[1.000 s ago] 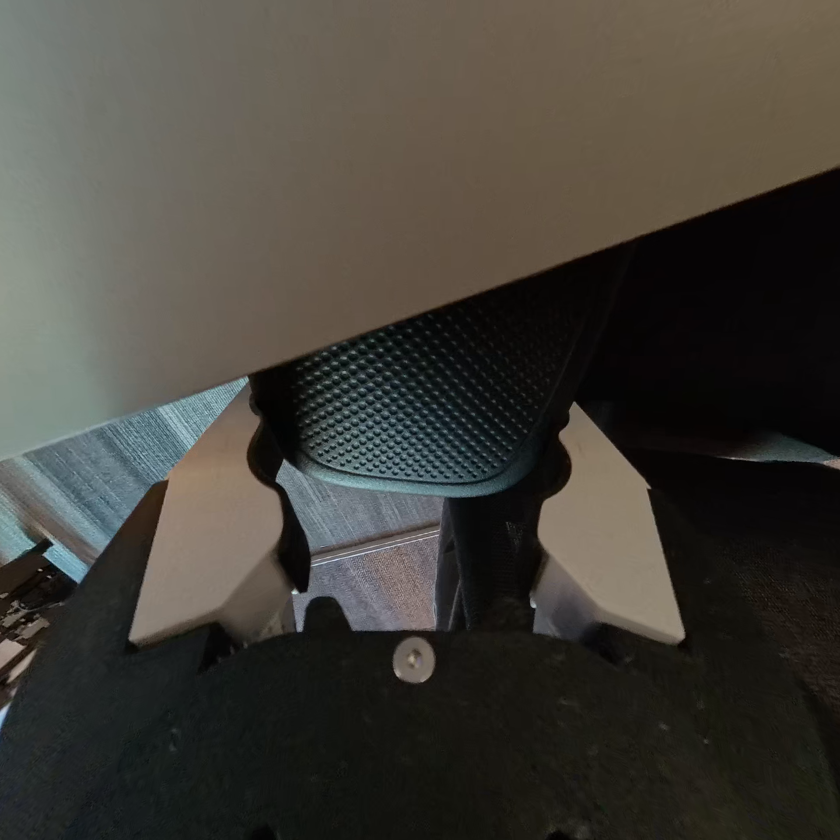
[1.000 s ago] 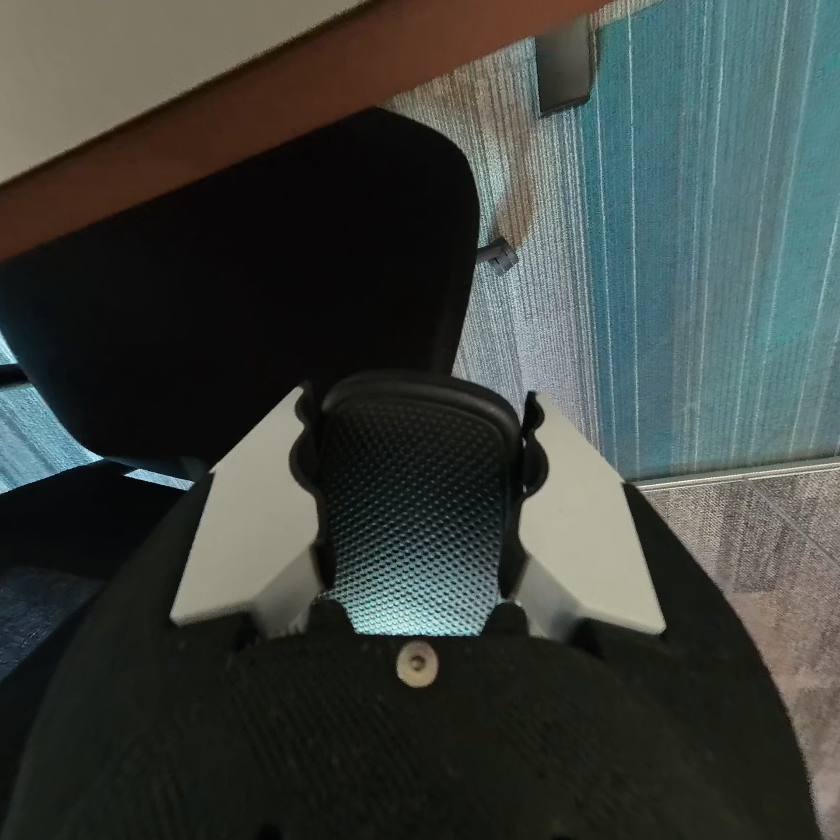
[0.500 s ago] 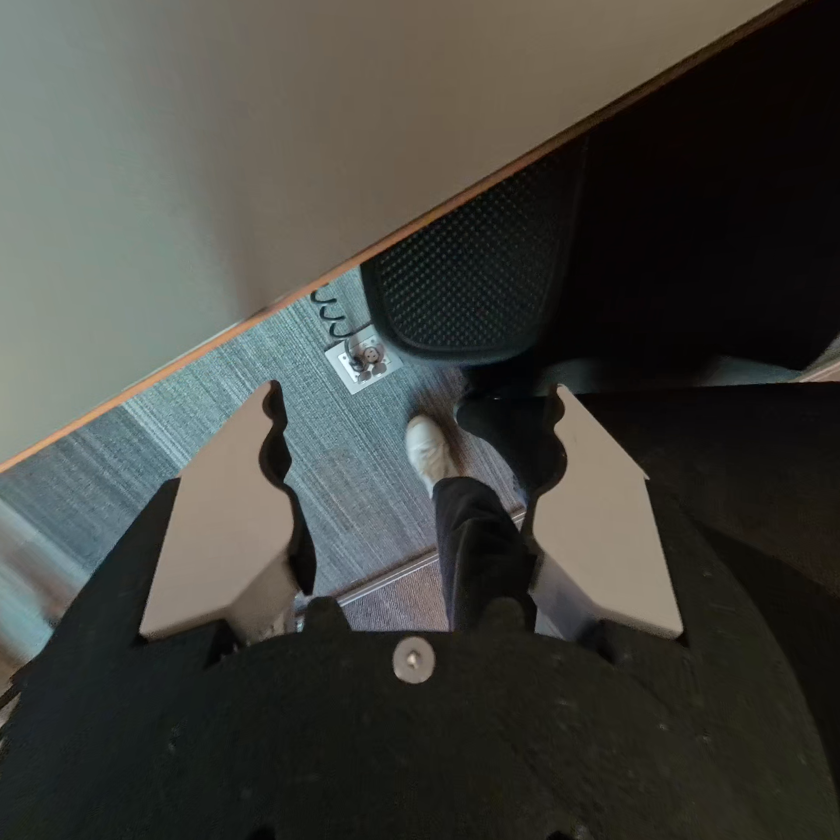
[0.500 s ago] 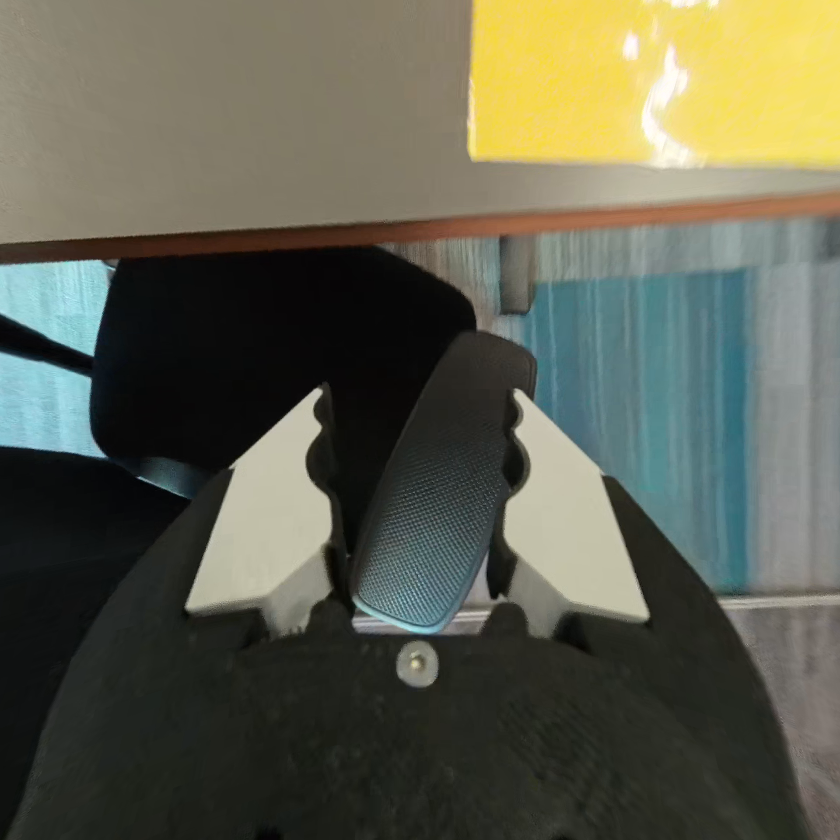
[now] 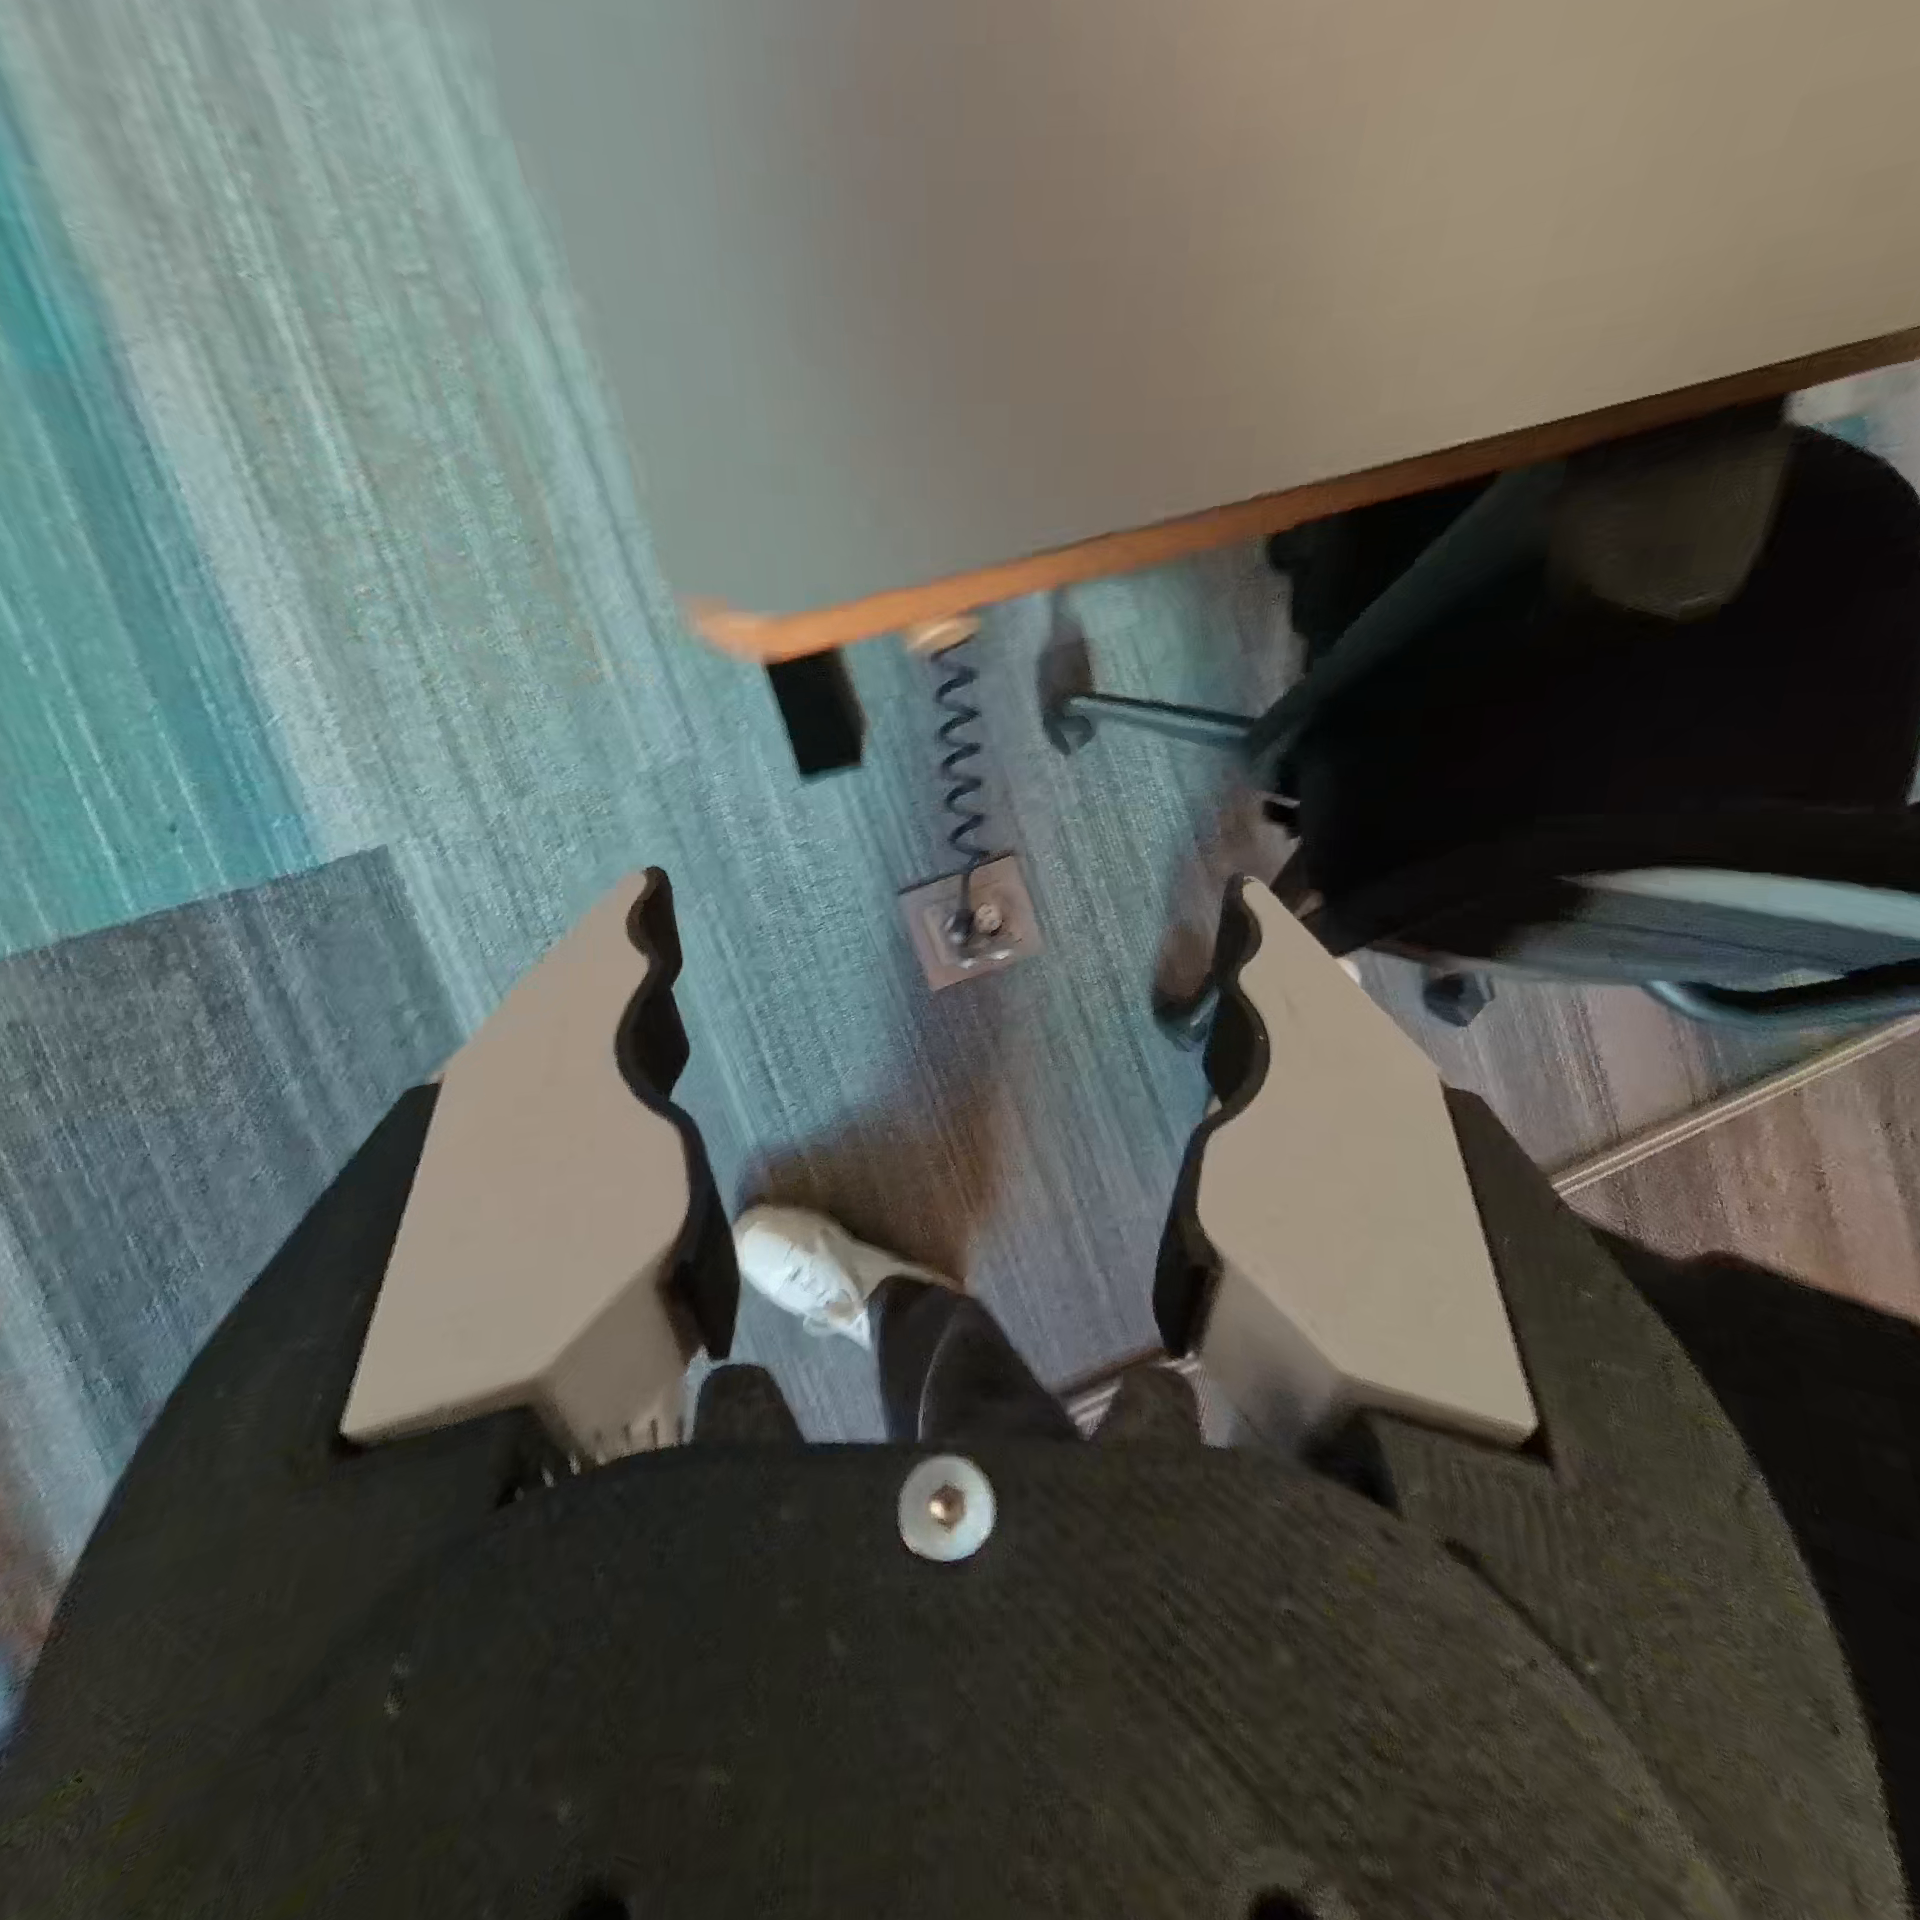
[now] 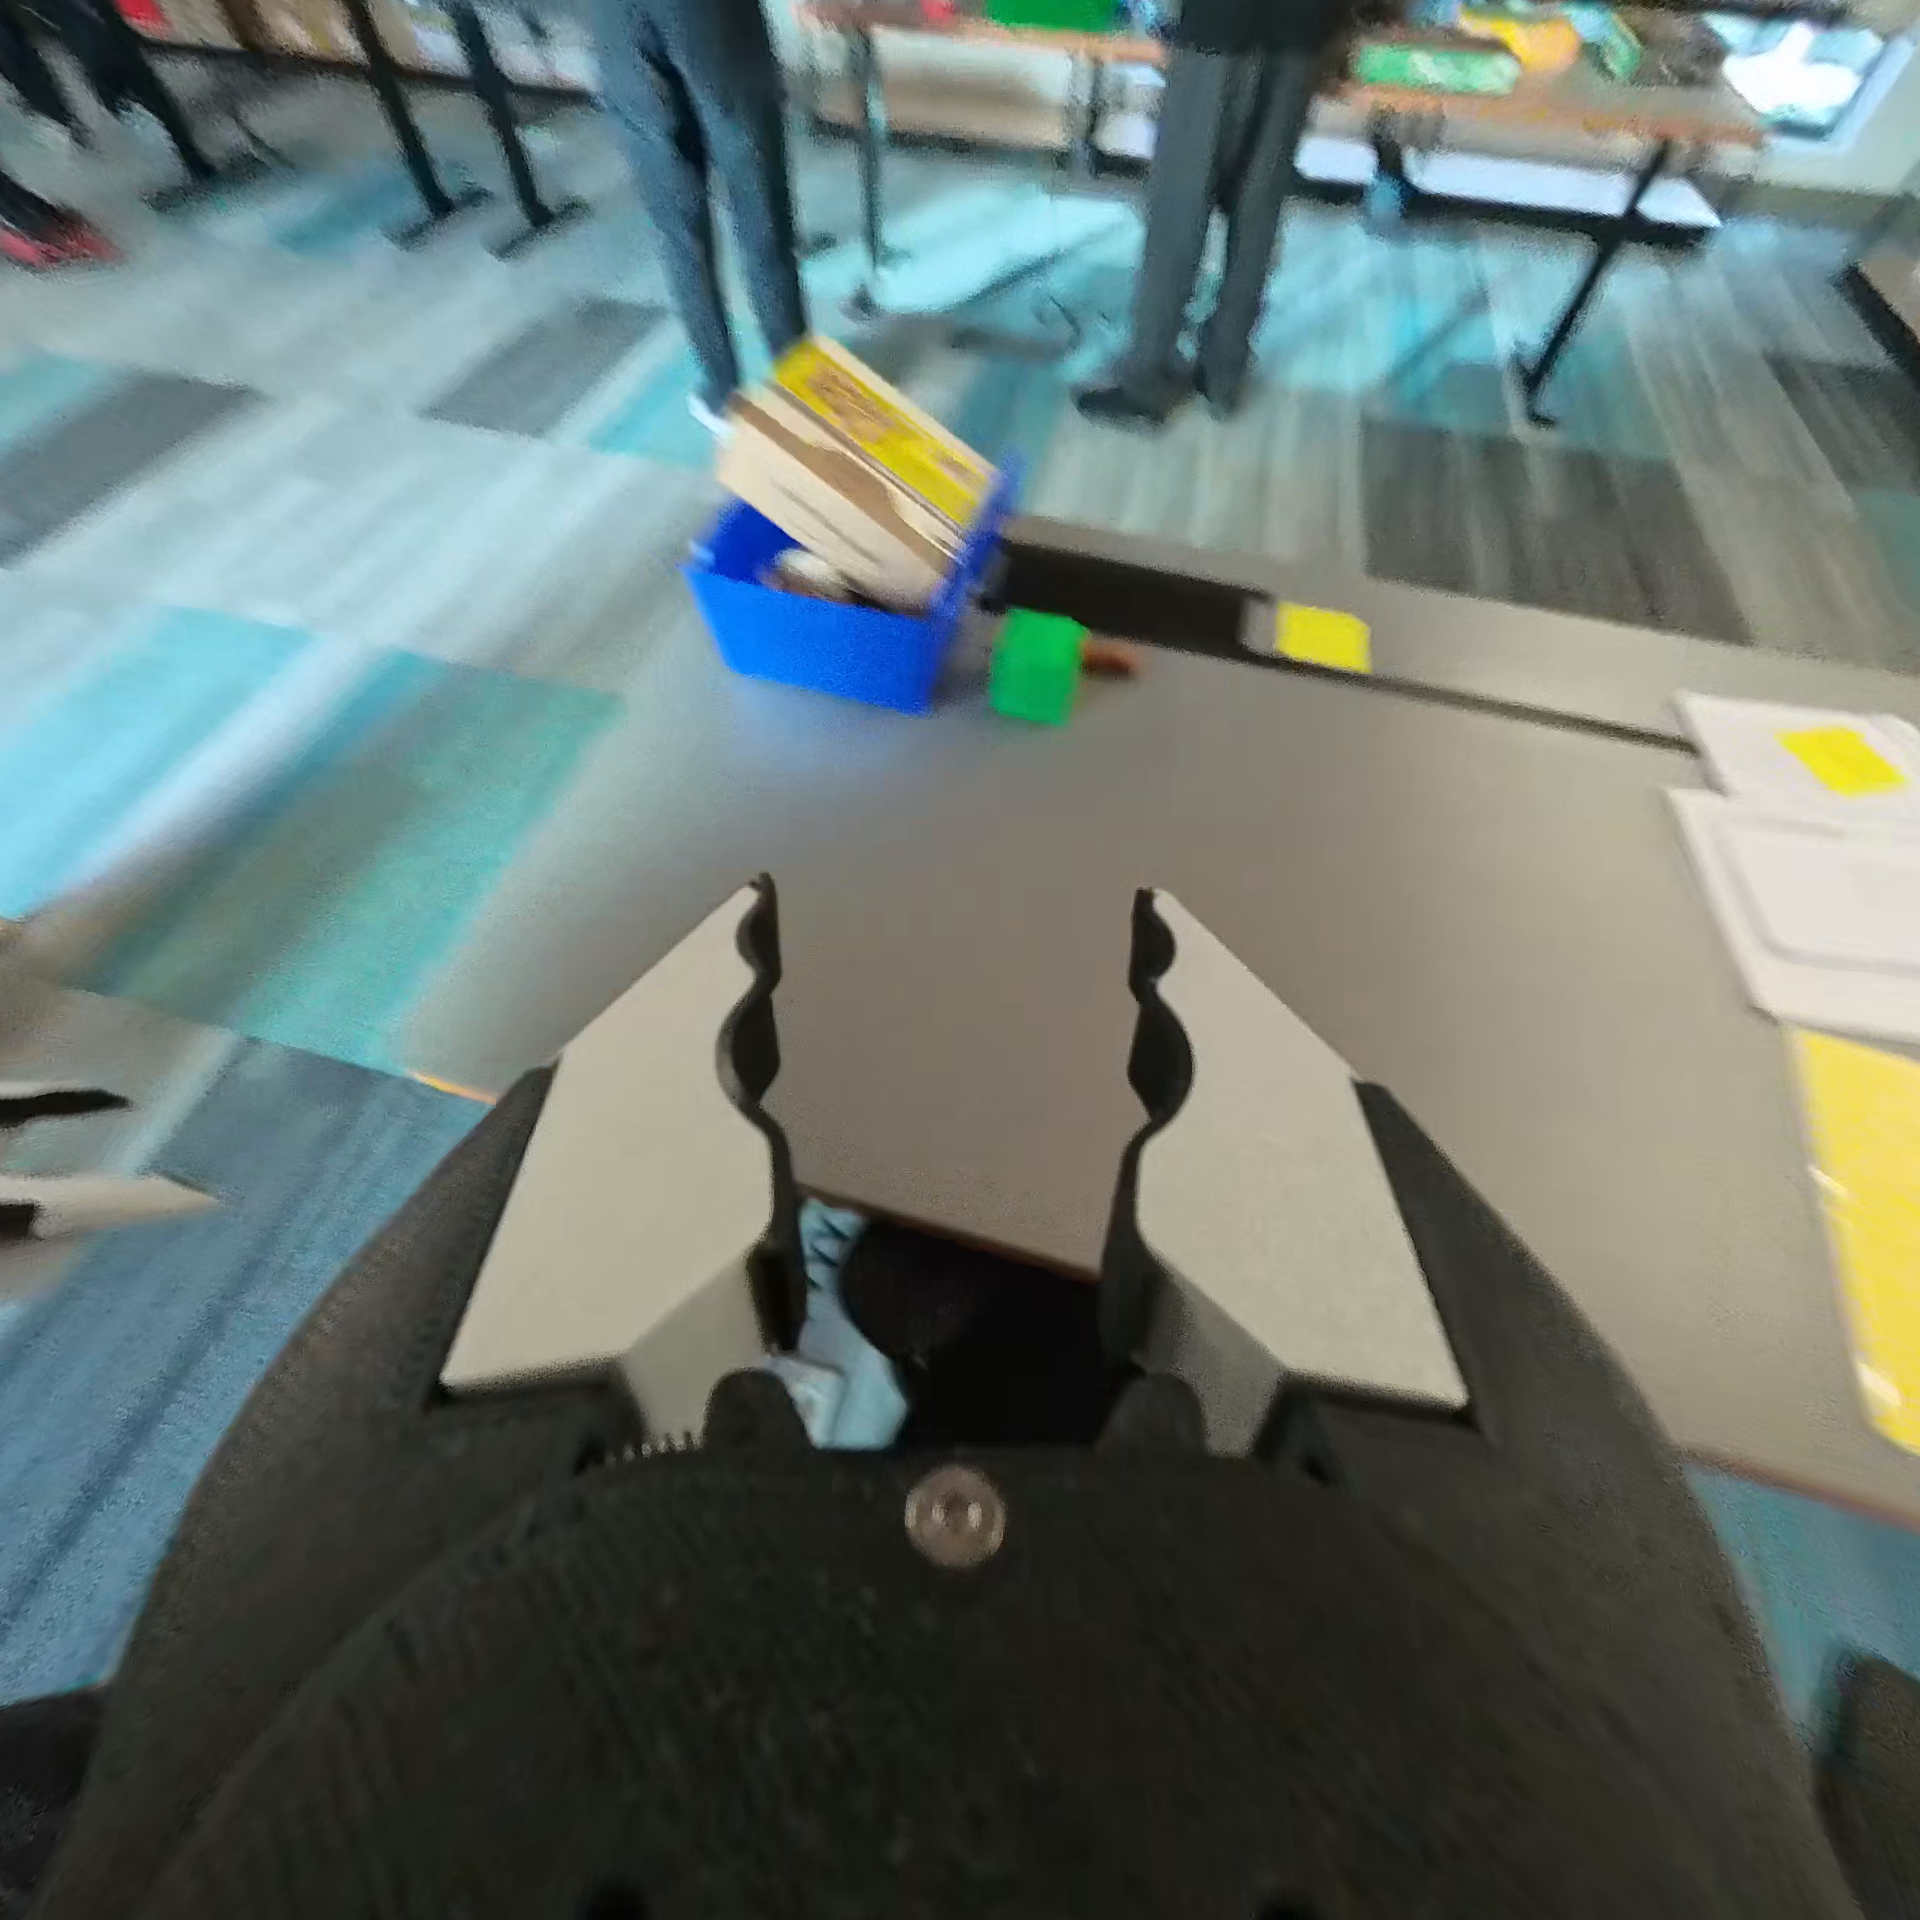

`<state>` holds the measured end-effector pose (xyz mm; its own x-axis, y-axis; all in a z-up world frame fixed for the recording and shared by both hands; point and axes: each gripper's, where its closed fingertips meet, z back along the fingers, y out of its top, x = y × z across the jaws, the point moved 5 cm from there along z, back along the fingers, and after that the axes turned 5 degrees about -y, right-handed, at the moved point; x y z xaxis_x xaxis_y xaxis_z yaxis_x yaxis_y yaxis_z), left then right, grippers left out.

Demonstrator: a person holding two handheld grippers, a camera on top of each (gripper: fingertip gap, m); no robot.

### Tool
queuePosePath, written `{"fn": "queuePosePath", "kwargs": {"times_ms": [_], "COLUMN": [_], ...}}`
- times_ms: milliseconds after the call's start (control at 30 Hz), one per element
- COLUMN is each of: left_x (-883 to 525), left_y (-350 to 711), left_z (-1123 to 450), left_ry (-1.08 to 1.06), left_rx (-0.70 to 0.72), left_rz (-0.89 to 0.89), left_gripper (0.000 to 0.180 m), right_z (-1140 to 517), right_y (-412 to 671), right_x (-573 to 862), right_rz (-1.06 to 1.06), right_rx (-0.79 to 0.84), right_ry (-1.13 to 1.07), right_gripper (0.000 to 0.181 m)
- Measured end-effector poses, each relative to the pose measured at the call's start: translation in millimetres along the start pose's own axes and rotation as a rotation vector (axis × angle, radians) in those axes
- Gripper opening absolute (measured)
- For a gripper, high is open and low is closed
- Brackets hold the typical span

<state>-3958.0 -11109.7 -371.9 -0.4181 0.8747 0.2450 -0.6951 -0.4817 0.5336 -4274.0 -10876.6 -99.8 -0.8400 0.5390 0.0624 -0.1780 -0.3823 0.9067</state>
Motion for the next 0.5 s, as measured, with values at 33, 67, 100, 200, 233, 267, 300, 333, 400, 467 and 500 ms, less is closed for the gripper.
{"fn": "queuePosePath", "kwargs": {"times_ms": [33,67,100,200,233,267,300,333,400,467,500], "left_x": [-28.9,-57.7,-86.1,-159.5,-182.4,-204.1,-224.5,-242.9,-272.9,-295.4,-306.1], "left_y": [-12.0,-21.2,-28.4,-43.1,-49.0,-55.3,-59.5,-62.4,-62.0,-57.8,-54.5], "left_z": [19.4,41.0,65.2,122.8,135.3,145.4,152.2,158.4,163.6,155.8,149.9], "left_ry": [0.017,0.042,0.062,0.082,0.094,0.115,0.144,0.17,0.18,0.161,0.148], "left_rx": [-0.011,-0.01,0.014,0.124,0.144,0.153,0.163,0.177,0.21,0.203,0.179], "left_rz": [0.026,0.055,0.094,0.248,0.293,0.33,0.363,0.4,0.485,0.54,0.543], "left_gripper": [0.102,0.102,0.1,0.098,0.098,0.098,0.098,0.098,0.098,0.097,0.098], "right_z": [-10.0,-21.1,-34.2,-74.0,-87.0,-99.7,-112.5,-127.3,-160.8,-198.8,-220.2], "right_y": [13.1,24.3,31.6,50.7,58.1,66.2,74.2,80.3,87.7,84.7,82.3], "right_x": [-41.1,-83.1,-119.2,-199.3,-218.3,-235.2,-251.9,-263.5,-280.7,-301.4,-313.3], "right_rz": [0.008,0.041,0.094,0.275,0.305,0.325,0.339,0.348,0.33,0.239,0.178], "right_rx": [0.019,0.012,-0.006,-0.01,0.012,0.036,0.058,0.076,0.08,0.057,0.051], "right_ry": [0.037,0.077,0.11,0.089,0.081,0.081,0.08,0.071,0.064,0.093,0.12], "right_gripper": [0.067,0.065,0.065,0.064,0.063,0.062,0.062,0.062,0.059,0.06,0.061]}}
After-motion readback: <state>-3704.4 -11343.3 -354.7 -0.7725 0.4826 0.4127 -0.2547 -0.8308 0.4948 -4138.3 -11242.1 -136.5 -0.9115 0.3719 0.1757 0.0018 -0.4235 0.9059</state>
